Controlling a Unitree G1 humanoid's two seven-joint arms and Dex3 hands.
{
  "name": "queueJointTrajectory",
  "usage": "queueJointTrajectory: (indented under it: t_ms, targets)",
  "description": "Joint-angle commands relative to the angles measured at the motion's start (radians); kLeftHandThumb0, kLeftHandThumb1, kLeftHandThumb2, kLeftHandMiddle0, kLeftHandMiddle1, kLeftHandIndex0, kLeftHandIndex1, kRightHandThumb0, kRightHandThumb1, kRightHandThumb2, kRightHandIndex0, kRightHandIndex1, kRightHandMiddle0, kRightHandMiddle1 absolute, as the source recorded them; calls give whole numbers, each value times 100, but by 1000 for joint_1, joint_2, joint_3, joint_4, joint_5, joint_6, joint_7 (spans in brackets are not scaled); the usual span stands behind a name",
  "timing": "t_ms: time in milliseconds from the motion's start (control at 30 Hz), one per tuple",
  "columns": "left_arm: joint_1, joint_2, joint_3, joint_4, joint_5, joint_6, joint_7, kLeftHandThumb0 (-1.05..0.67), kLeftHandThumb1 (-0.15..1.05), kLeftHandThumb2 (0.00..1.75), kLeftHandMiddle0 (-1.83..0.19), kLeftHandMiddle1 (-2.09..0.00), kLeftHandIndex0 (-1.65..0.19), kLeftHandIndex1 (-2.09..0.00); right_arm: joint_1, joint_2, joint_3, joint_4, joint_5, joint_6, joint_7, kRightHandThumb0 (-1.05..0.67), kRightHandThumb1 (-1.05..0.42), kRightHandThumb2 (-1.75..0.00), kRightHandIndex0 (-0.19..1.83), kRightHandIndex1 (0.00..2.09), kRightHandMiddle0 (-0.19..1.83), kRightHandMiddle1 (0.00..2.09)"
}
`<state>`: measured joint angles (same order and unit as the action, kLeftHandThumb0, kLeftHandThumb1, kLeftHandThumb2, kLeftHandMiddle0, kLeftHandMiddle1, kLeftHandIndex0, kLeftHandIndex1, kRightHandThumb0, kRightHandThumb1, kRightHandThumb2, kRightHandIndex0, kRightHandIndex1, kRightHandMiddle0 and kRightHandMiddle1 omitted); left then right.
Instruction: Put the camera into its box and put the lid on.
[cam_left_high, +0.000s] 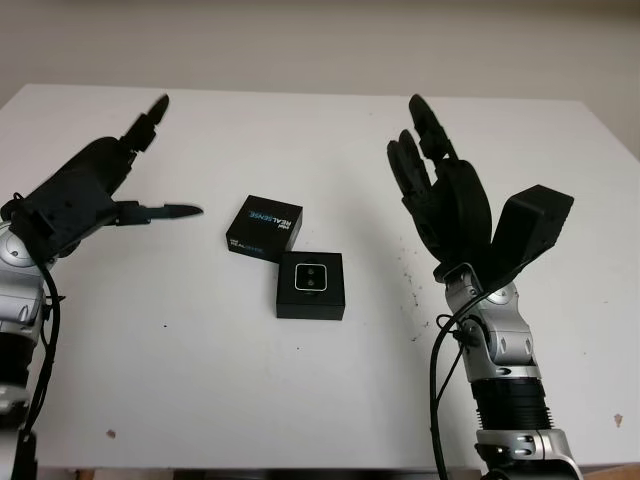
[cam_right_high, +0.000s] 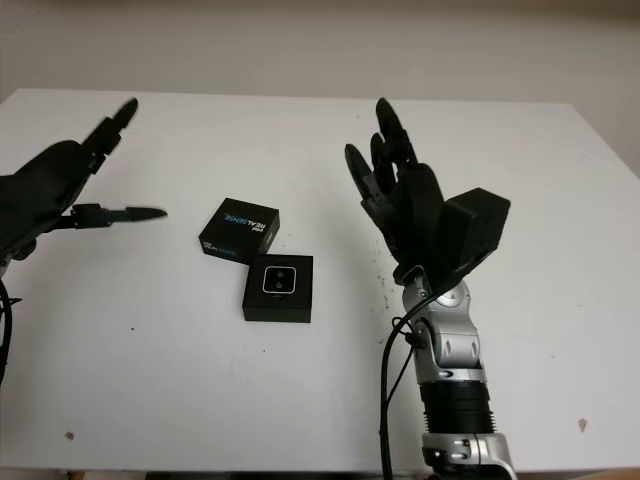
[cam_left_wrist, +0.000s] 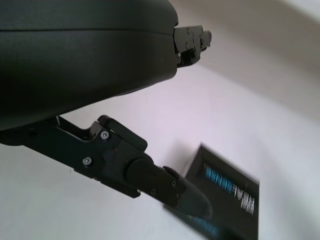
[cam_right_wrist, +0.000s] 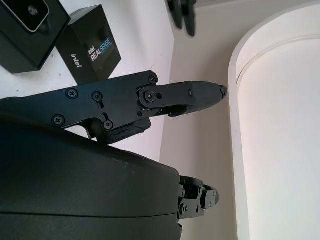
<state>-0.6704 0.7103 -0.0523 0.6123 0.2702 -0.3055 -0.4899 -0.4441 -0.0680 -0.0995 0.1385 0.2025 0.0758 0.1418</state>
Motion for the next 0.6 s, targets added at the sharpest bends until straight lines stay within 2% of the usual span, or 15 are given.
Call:
queueJointTrajectory:
  t_ms: [0, 100, 333, 567]
  targets:
    - [-49, 0, -47, 33, 35, -30, -12, -54, 77, 4, 17, -5, 17, -4, 3, -12, -5, -15, -4, 11, -3, -53, -105, -26, -7, 7, 1, 14]
    - [-99, -25, -103, 89, 67, -65, -40, -45, 78, 5, 19, -5, 19, -4, 6, -15, -8, -4, -9, -4, 1, -53, -105, -24, -6, 7, 1, 14]
    - [-212, -87, -190, 210, 123, -107, -63, -45, 77, 5, 19, 0, 19, 0, 19, -12, 0, 30, -56, -51, -15, -60, -105, -16, -1, 9, 5, 15]
    - [-292, -121, -282, 293, 258, -127, 34, -42, 78, 6, 19, 0, 19, 0, 31, -10, -1, 40, -82, -72, -27, -53, -105, -24, 1, 9, 8, 16]
